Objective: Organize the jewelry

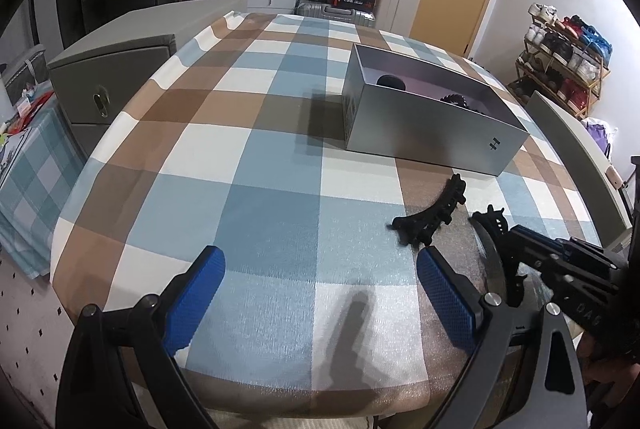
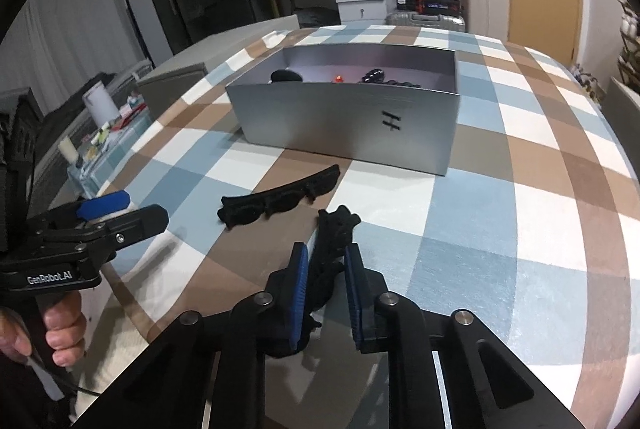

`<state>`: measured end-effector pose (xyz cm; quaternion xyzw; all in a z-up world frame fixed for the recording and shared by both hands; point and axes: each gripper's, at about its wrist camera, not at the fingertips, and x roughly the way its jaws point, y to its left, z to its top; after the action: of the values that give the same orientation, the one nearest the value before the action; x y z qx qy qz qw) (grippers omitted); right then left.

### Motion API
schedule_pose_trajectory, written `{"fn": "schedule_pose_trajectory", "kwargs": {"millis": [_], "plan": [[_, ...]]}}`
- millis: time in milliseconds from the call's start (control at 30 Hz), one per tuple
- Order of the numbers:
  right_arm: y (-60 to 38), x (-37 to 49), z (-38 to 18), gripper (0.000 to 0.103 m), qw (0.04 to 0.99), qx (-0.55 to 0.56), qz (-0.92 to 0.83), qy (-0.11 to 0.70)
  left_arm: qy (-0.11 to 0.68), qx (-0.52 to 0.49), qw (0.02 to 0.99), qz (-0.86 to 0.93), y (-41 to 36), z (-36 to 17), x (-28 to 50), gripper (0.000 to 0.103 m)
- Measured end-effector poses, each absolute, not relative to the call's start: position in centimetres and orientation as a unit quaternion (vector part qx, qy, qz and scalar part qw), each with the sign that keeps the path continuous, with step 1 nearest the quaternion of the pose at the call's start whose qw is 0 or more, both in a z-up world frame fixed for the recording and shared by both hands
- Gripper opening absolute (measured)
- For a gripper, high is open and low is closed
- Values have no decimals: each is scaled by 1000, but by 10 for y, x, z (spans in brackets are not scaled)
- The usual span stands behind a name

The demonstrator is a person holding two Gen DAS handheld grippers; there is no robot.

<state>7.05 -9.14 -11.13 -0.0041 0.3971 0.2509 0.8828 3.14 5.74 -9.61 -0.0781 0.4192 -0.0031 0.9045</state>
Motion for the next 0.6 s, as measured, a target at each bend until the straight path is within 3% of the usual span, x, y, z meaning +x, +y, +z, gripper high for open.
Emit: {"fn": "schedule_pose_trajectory", "kwargs": {"millis": [433, 600], "plan": [[-93, 67, -108, 11, 886, -18, 260, 385, 428, -64, 902, 5, 49, -94, 45, 94], [-85, 66, -111, 15, 888, -42, 254, 381, 433, -64, 899, 10, 51, -97, 45, 94]]}}
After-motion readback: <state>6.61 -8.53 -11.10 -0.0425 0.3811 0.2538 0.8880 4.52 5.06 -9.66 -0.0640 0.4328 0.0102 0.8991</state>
